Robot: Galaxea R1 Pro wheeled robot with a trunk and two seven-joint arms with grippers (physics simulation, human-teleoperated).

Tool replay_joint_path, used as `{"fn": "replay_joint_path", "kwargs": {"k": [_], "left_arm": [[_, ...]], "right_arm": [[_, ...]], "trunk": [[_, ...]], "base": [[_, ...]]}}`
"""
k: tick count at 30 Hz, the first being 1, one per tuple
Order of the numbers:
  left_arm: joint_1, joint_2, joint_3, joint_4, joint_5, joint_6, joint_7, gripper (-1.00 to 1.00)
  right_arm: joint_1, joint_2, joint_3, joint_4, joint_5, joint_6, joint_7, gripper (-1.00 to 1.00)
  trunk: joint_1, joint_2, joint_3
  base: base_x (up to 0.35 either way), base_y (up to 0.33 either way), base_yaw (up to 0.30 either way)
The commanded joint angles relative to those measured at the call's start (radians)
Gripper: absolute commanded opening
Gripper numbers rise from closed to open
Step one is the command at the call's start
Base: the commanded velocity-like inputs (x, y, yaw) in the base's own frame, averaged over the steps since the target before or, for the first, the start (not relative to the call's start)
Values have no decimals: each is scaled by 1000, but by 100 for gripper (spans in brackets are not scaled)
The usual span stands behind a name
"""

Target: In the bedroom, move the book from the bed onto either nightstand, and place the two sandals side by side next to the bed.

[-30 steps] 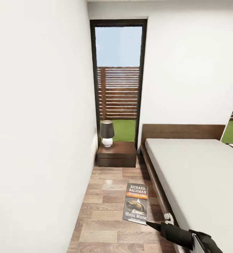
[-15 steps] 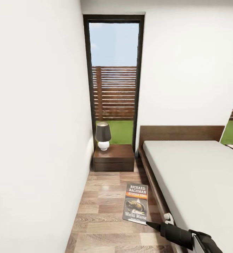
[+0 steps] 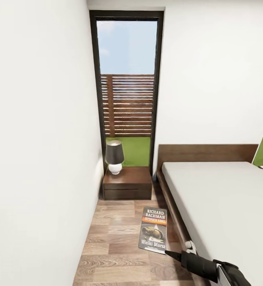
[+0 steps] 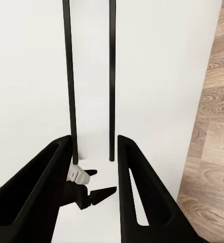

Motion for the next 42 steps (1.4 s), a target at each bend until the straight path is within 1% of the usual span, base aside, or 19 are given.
{"fn": "replay_joint_path", "kwargs": {"k": [1, 19, 42], "left_arm": [[0, 0, -9, -2, 10, 5, 6, 100], [0, 1, -9, -2, 10, 5, 6, 100], [0, 0, -9, -2, 10, 4, 6, 100]], "right_arm": [[0, 0, -1, 0, -7, 9, 1, -100], [0, 0, -2, 0, -7, 9, 1, -100], [0, 0, -2, 0, -7, 10, 2, -100]], "trunk": [[1, -1, 0], [1, -1, -8], [1, -1, -10]], "base": [[350, 0, -3], [350, 0, -1], [350, 0, 0]]}}
